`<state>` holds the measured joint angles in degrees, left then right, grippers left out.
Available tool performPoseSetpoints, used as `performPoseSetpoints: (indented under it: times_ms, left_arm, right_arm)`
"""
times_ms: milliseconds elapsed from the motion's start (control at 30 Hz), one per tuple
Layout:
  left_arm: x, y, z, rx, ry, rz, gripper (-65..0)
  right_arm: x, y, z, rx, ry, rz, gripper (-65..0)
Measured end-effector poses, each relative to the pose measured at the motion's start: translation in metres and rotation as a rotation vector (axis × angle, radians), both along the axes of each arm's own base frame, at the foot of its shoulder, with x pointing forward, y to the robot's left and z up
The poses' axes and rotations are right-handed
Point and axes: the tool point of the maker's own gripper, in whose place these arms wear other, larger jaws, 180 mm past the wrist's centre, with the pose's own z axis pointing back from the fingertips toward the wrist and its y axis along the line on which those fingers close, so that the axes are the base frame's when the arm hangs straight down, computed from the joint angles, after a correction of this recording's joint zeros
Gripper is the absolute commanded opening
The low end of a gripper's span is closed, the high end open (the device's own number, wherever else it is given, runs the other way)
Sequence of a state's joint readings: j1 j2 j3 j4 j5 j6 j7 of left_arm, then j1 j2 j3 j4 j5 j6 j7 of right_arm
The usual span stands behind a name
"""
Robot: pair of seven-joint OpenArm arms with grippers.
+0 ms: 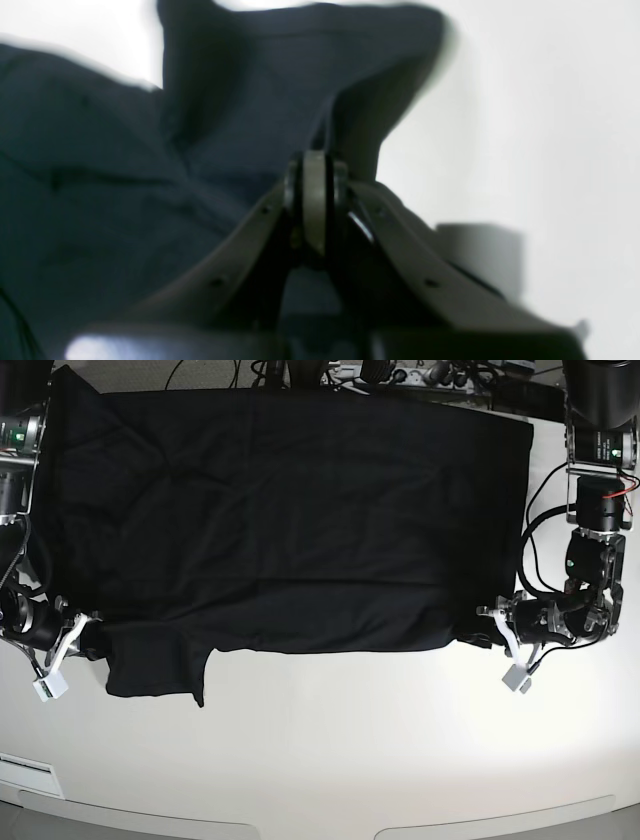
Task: Fold the T-shirt properly
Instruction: 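Grasp the hem corners with both grippers and lift them, then fold the hem over toward the collar with both grippers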
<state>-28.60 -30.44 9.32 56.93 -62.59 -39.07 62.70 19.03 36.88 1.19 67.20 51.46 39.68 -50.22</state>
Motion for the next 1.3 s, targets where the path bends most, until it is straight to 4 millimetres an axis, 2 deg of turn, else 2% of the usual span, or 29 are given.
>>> performPoseSetpoints:
  times_ms: [100,267,433,600,667,833,900,1000,1100,1233,1300]
  left_arm:
    - [-0.005,0.005,0.001,0.031,0.007,-0.026,-65.0]
    - [-0.006,0.026,0.013,0.096,-0.025,-0.032,-65.0]
    - [-0.004,0.03,0.037,0.122,-0.08,-0.061,-65.0]
    - [-0.013,0.028,0.051,0.168,-0.095,-0.128,-65.0]
    - [-0.021,0.025,0.053,0.157,-0.099,-0.146,-65.0]
    - [-0.063,0.017,0.032,0.159,-0.04,-0.225,-65.0]
    - [-0.075,0.02,0.028,0.177,-0.022,-0.242,-65.0]
    - [-0.083,0.032,0.031,0.184,-0.007,-0.238,-65.0]
    - [-0.089,0.038,0.039,0.163,0.005,-0.233,-65.0]
    - [-0.094,0.04,0.054,0.102,0.024,-0.237,-65.0]
    - [-0.104,0.042,0.051,0.12,0.07,-0.267,-65.0]
  right_arm:
    - [-0.016,0.002,0.014,-0.059,-0.055,0.059,-65.0]
    - [-0.043,0.008,0.02,-0.149,-0.072,0.155,-65.0]
    - [-0.046,0.007,0.032,-0.184,-0.097,0.185,-65.0]
    - [-0.054,0.0,0.024,-0.22,-0.031,0.192,-65.0]
    - [-0.057,-0.003,0.022,-0.234,-0.009,0.193,-65.0]
    - [-0.07,0.008,0.03,-0.122,0.057,0.227,-65.0]
    - [-0.075,0.003,0.028,-0.14,0.091,0.234,-65.0]
    - [-0.08,-0.002,0.025,-0.167,0.123,0.238,-65.0]
    - [-0.09,0.007,0.027,-0.106,0.165,0.267,-65.0]
    - [-0.109,0.008,0.025,-0.087,0.263,0.317,-65.0]
    - [-0.112,0.008,0.024,-0.082,0.275,0.321,-65.0]
